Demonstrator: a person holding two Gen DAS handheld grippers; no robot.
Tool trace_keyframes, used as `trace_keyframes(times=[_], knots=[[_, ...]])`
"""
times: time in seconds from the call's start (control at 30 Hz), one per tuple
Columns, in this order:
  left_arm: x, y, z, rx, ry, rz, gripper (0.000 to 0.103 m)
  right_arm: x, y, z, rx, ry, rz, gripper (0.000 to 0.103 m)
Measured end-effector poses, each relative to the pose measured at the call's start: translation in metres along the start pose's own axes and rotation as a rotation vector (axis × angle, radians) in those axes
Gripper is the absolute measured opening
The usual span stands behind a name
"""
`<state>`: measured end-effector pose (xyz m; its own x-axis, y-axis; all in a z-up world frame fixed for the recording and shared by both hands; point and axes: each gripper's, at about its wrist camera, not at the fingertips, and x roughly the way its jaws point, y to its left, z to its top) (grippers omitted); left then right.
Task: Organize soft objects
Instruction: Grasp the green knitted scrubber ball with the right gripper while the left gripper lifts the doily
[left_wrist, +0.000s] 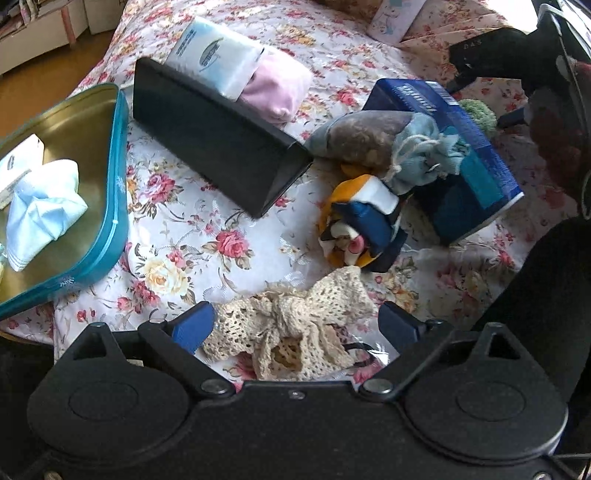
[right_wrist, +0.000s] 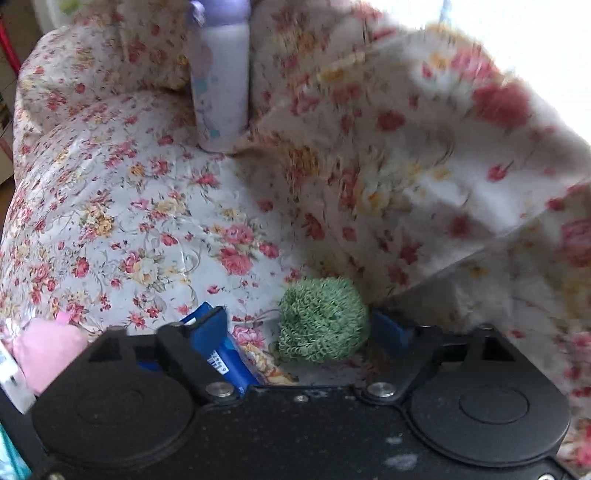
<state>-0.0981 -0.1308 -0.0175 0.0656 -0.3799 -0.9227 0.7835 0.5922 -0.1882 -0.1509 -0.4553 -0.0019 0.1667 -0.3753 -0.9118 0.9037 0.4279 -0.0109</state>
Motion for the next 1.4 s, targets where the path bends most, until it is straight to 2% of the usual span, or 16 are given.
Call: trace_keyframes(times=[0.23, 0.3, 0.37, 0.4, 0.63, 0.7, 0.77, 0.9, 0.97, 1.1, 1.3, 1.4], knots=[[0.014, 0.000, 0.003, 0.003, 0.031, 0.016, 0.094, 0.013, 0.016, -0.004, -0.081, -0.024, -0.045, 0.075], [0.017, -0.002, 0.005, 0.010, 0.032, 0.022, 0.097, 0.013, 0.018, -0.002, -0.103, -0.047, -0.046, 0.067], [0.020, -0.005, 0.006, 0.026, 0.030, 0.034, 0.098, 0.014, 0.019, 0.000, -0.122, -0.071, -0.088, 0.042], [0.021, -0.006, 0.005, 0.037, 0.029, 0.041, 0.098, 0.015, 0.020, 0.000, -0.135, -0.085, -0.119, 0.039], [0.029, -0.022, 0.001, 0.120, 0.030, 0.102, 0.099, 0.014, 0.012, 0.004, -0.109, -0.107, -0.069, 0.048], [0.030, -0.024, 0.003, 0.128, 0.030, 0.102, 0.093, 0.012, 0.008, 0.005, -0.088, -0.111, -0.046, 0.048], [0.027, -0.028, 0.004, 0.133, 0.008, 0.124, 0.078, 0.006, 0.001, 0.007, -0.055, -0.114, 0.001, 0.050], [0.025, -0.028, 0.006, 0.107, -0.005, 0.113, 0.075, -0.004, -0.008, 0.008, -0.004, -0.104, 0.079, 0.056], [0.023, -0.024, 0.009, 0.081, -0.011, 0.103, 0.075, -0.006, -0.009, 0.006, -0.005, -0.096, 0.086, 0.058], [0.012, -0.019, 0.012, 0.054, -0.034, 0.109, 0.075, -0.005, -0.001, -0.002, -0.064, -0.087, 0.018, 0.058], [0.000, -0.011, 0.019, 0.025, -0.055, 0.101, 0.075, 0.020, 0.028, -0.010, -0.227, -0.053, -0.199, 0.058], [-0.003, -0.011, 0.018, 0.023, -0.062, 0.100, 0.075, 0.025, 0.027, -0.005, -0.219, -0.047, -0.205, 0.054]])
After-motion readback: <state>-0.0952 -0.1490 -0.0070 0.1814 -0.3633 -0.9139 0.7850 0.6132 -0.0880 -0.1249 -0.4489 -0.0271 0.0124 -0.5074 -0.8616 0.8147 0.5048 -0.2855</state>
